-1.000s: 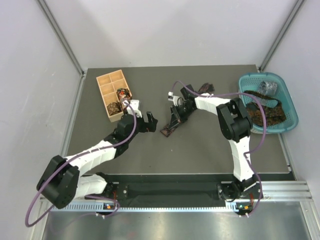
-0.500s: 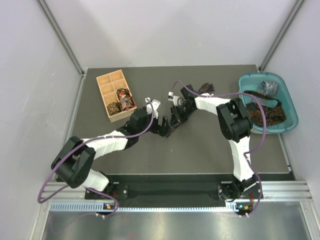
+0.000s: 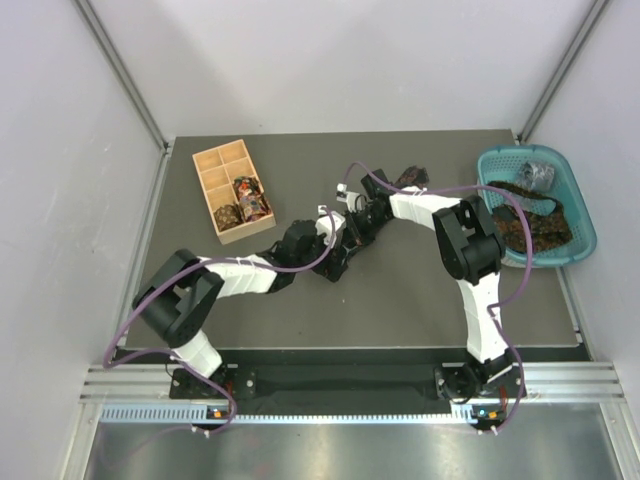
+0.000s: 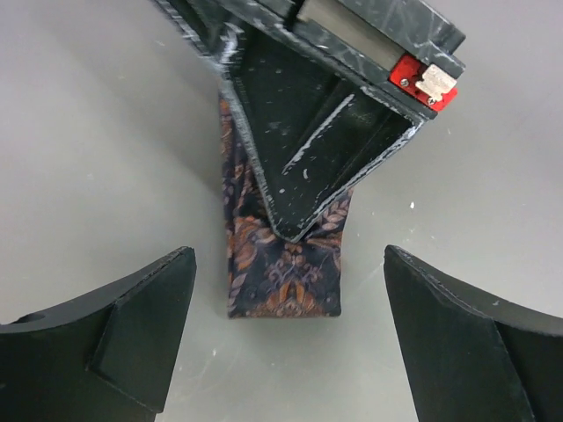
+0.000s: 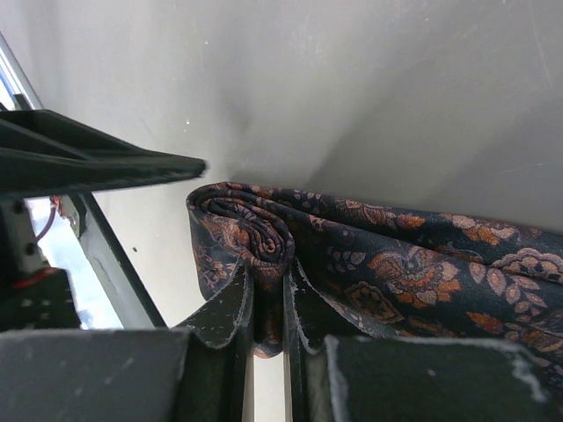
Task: Roll the ties
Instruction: Roll the tie
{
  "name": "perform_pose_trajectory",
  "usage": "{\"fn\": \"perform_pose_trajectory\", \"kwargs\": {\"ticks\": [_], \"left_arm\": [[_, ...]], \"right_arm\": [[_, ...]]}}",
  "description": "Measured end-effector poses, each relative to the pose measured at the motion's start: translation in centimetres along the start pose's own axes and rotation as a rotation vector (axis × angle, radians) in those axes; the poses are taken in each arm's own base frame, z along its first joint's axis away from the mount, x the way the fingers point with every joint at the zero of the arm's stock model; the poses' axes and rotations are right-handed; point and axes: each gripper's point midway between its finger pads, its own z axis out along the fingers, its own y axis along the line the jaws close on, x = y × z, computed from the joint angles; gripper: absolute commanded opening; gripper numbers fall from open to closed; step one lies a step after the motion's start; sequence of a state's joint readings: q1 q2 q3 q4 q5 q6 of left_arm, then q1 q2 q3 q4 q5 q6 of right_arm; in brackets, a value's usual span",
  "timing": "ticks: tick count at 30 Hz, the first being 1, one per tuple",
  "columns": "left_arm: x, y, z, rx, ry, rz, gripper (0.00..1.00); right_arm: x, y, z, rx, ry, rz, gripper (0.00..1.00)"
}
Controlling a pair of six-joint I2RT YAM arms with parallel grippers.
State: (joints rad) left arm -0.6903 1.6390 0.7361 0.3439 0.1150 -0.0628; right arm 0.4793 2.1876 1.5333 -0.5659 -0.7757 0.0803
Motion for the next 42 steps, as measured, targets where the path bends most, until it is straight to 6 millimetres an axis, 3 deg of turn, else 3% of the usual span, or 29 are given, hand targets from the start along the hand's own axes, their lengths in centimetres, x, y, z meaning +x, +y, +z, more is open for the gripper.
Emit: {"fn": "perform_pose_trajectory", "kwargs": {"ticks": [5,8,18,24,27,31,36,42], "left_arm": [[0.5,0.1,1.1,0.002,0.022,0.038,0.91],[0.7,0.4,1.8,-0.006,0.035,0.051,0.83],[1.2,0.6,2.9,-0.003,0.075,0.071,0.75],[1.0,0.6,3.8,0.003,0.102,0.090,0.56],[0.9,0.4,4.0,0.001,0.119,0.113,0.55],[0.9,0.4,4.1,-0.006,0.131,0.124,0.65],[1.0,0.3,4.1,-0.003,0.136,0.137,0.65],[1.1,0.2,4.1,0.005,0.141,0.143,0.54]], "right_arm": [[0.0,0.0,0.0,0.000,-0.001,0.001,0.03],[0.0,0.0,0.0,0.000,-0.001,0.001,0.02],[0.0,0.0,0.2,-0.008,-0.006,0.004,0.03],[-0.1,-0.1,0.1,-0.011,-0.014,0.007,0.03],[-0.4,-0.2,0.1,-0.011,-0.023,0.003,0.03],[-0.4,-0.2,0.1,-0.011,-0.023,0.003,0.05],[-0.3,-0.3,0.1,-0.017,-0.026,0.007,0.06],[-0.3,-0.2,0.0,-0.026,-0.026,0.005,0.08]]}}
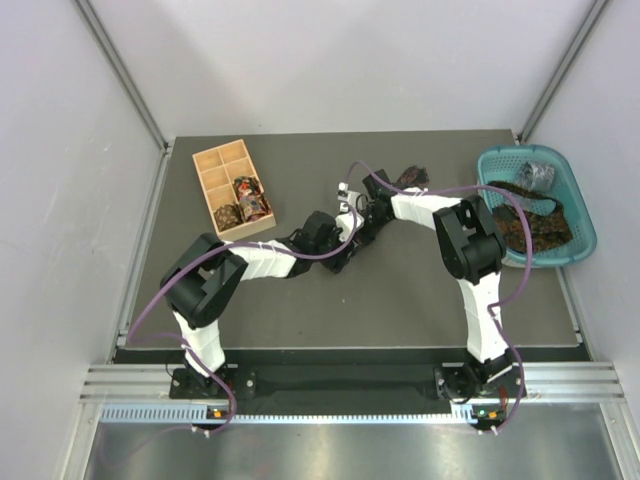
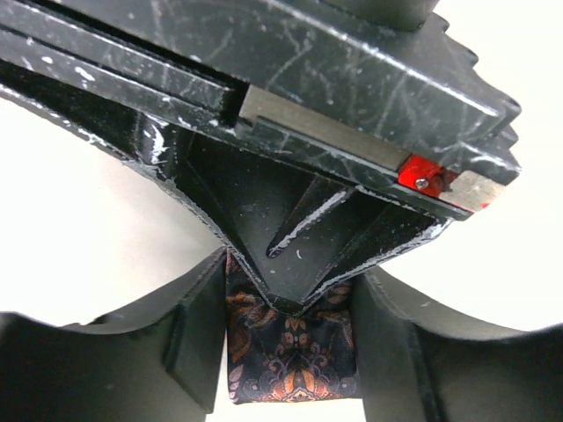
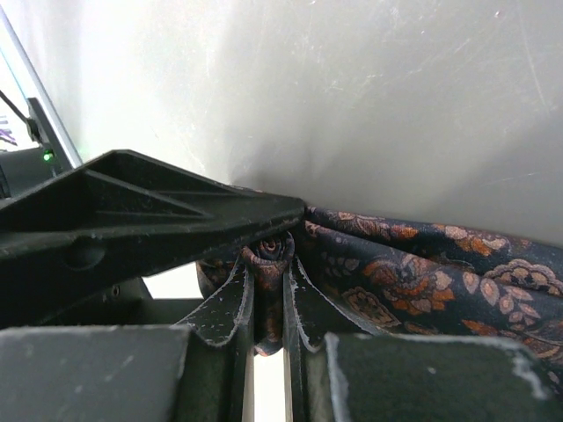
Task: Roll the ties
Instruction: Roll the tie
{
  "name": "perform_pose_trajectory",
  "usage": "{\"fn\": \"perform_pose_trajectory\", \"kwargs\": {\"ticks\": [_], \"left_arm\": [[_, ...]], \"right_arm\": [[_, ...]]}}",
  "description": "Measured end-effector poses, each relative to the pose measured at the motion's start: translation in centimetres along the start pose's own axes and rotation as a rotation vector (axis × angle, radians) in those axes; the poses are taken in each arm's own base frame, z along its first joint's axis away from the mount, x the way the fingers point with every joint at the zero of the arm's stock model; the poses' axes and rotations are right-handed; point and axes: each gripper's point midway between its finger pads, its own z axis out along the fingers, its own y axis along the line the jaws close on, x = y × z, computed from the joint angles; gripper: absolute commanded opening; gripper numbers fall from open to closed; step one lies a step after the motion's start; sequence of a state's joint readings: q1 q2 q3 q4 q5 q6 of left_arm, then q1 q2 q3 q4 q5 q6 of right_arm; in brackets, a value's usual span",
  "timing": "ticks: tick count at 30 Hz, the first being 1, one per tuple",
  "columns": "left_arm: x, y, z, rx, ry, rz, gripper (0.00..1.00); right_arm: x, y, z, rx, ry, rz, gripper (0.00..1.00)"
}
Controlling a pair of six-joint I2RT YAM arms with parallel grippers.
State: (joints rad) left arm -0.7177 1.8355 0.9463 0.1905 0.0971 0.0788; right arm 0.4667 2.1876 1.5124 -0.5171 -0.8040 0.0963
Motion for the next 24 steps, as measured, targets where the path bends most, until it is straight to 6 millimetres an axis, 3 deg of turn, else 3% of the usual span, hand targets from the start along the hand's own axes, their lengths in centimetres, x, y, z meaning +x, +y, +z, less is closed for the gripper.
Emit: {"fn": "perform_pose_trajectory", "kwargs": {"ticks": [10,18,24], "left_arm": [[0.17,-0.44,-0.18,0.014,0.002,0.003,0.48],[0.20,-0.66,-0.25,0.003,0.005,0.013,0.40],[0.25,-0.93,-0.24,0.004,0.008,0.019,0.37]], "right_arm": [[0.44,-0.13,-0.05,-0.020,0.027,0.011,0.01],[0.67,-0.04,-0.10,-0.026,0.029,0.018,0.26],[0.76,-0.17,-0.78,-0.016,0.002,0.026,0.33]]}}
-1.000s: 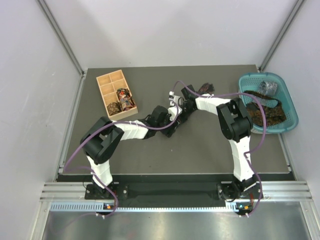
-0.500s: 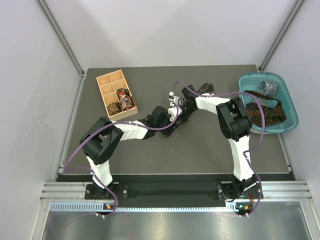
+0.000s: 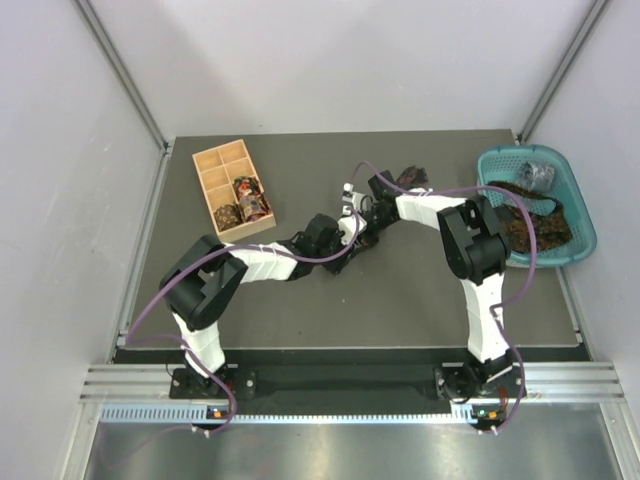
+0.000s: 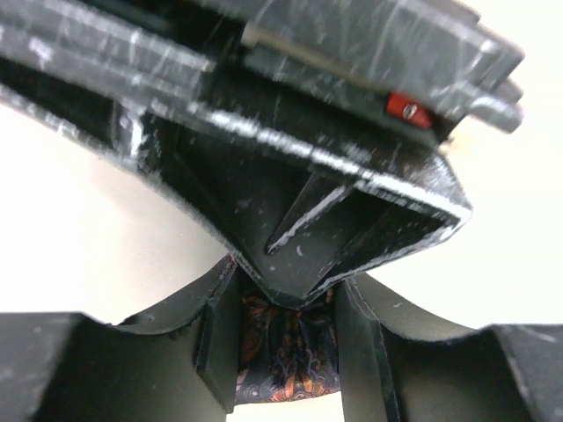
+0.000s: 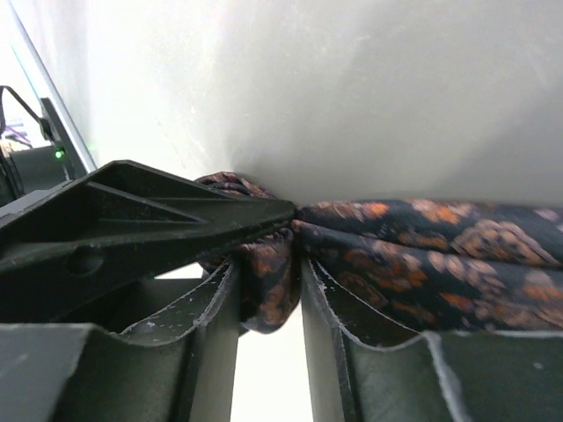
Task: Roll the ties
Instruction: Roll the tie
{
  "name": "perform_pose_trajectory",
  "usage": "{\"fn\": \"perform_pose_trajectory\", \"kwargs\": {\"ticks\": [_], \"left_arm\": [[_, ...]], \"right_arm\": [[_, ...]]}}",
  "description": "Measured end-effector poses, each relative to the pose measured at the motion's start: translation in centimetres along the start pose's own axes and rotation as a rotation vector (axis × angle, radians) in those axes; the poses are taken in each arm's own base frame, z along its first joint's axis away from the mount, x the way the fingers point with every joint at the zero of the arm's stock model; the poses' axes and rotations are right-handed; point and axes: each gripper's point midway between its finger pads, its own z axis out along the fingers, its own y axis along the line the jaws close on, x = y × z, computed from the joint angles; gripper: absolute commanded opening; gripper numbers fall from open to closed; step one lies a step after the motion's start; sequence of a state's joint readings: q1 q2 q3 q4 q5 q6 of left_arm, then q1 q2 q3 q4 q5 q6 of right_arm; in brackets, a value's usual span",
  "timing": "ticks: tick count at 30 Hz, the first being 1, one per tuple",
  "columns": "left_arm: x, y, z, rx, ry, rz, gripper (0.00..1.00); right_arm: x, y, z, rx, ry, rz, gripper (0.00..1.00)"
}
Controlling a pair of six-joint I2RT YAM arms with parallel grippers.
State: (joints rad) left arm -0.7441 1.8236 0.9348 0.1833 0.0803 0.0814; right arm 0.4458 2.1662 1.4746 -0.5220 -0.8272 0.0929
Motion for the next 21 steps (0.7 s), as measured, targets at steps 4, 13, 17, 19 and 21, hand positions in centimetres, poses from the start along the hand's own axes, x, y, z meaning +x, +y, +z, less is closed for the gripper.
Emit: {"fn": "perform_pose_trajectory", "kwargs": {"ticks": [4,13,17,19,21], "left_arm": [[0.0,0.0,0.0,-0.001,0.001,0.001,0.35],[-0.1,0.0,0.0,-0.004,0.009,0.001,0.33],[0.0,-0.1,0.0,-0.004,0.016,0.000,0.32],[-0.1,0.0,0.1,-0.004,0.022,-0.002,0.32],[0.0,0.0,0.1,-0.004,0.033,-0.004,0.31]], "right_arm": [[0.0,-0.3,-0.3,-0.002,-0.014,0.026,0.34],[0.0,-1.1,-1.8,0.021,-0.083,0.069,0.42],[-0.4,-2.5,-3.5,0.084,-0.159,0.089,0.43],[-0.6,-3.8,-5.0,0.145,-0.217,0.101,0.42],[-0.7,-4.7,-6.5,0.214,-0.274,0.105,0.40]]}}
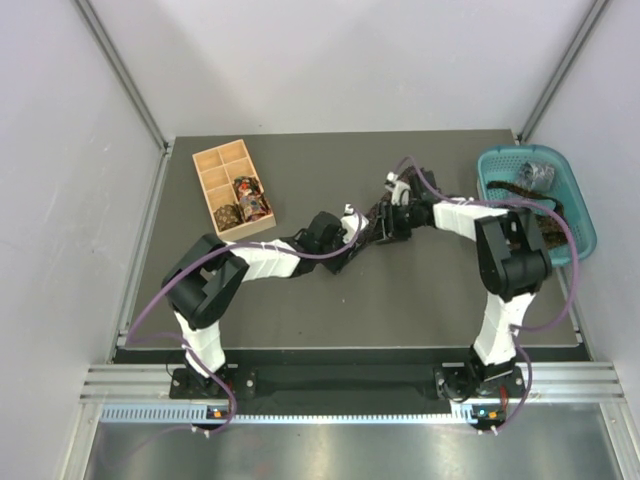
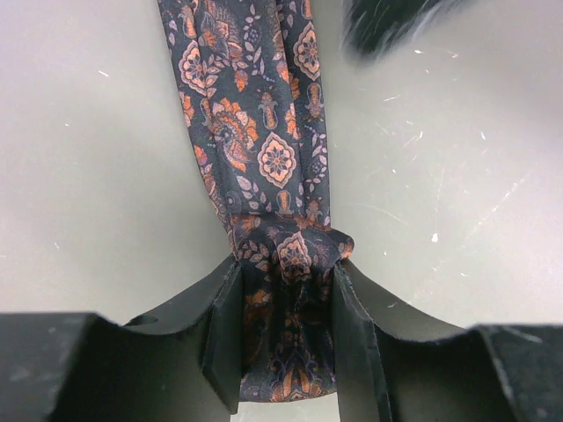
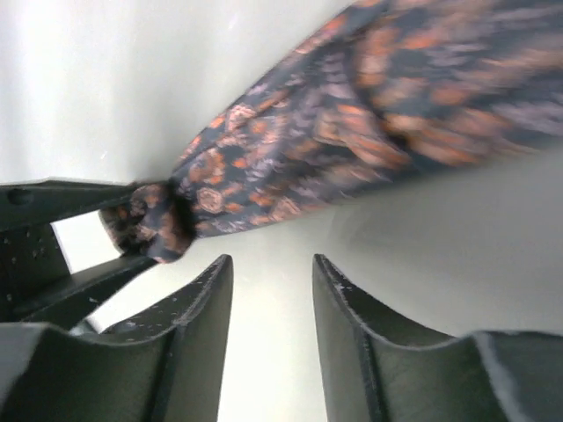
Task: Roll the ties
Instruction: Roll the tie
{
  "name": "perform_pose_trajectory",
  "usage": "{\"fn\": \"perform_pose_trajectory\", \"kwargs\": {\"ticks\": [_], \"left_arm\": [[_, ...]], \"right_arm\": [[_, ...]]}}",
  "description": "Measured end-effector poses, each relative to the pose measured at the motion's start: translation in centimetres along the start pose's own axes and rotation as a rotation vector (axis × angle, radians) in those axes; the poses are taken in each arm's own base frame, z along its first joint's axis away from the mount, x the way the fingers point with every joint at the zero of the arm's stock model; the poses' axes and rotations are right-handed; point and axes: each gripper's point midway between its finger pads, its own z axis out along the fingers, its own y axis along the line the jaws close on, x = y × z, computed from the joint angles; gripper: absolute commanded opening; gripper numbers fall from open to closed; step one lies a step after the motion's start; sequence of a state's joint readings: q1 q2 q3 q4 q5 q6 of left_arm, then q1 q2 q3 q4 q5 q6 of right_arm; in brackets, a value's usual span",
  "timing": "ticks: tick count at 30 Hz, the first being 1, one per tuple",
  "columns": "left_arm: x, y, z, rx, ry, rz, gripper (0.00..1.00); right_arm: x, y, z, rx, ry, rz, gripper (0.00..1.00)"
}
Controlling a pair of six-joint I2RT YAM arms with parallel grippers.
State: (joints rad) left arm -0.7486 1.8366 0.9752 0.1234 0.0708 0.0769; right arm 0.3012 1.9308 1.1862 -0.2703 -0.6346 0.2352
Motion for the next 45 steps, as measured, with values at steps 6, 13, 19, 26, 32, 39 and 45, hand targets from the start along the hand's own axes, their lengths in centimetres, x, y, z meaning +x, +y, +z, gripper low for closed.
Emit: {"fn": "perform_pose_trajectory", "kwargs": {"ticks": [6,13,19,26,32,39,45], "left_arm": [[0.0,0.0,0.1,0.000,0.026,-0.009,0.30],[0.0,0.1,0.2,-0.006,0.042,-0.023,0.28],[-0.1,0.2,0.3,-0.011,0.073,-0.034,0.27],[-0.1,0.2,0.4,-0.010,0.094,-0.036,0.27],[-0.6,0.0,1.0,0.000,0.111,-0.041,0.25],[-1.6,-0.4,2.1,0.027,0.116,-0.056,0.24],[-1.9,-0.5,2.5,0.036,0.136,-0.060,0.24]], "right_arm": [[-0.9,0.0,-4.5,0.148,-0.212,-0.059,0.31],[1.5,5.5,-7.3,0.261,-0.404,-0.280,0.37],[6.8,12.6,-7.5,0.258,-0.482,-0.571,0.41],[11.8,17.0,-5.5,0.299,-0.421,-0.884,0.47],[13.0,20.6,-0.3,0.465,-0.296,-1.089,0.47],[11.0,19.2,5.0,0.820,-0.196,-1.171,0.51],[9.3,14.9,6.0,1.079,-0.099,-1.167,0.50]]}}
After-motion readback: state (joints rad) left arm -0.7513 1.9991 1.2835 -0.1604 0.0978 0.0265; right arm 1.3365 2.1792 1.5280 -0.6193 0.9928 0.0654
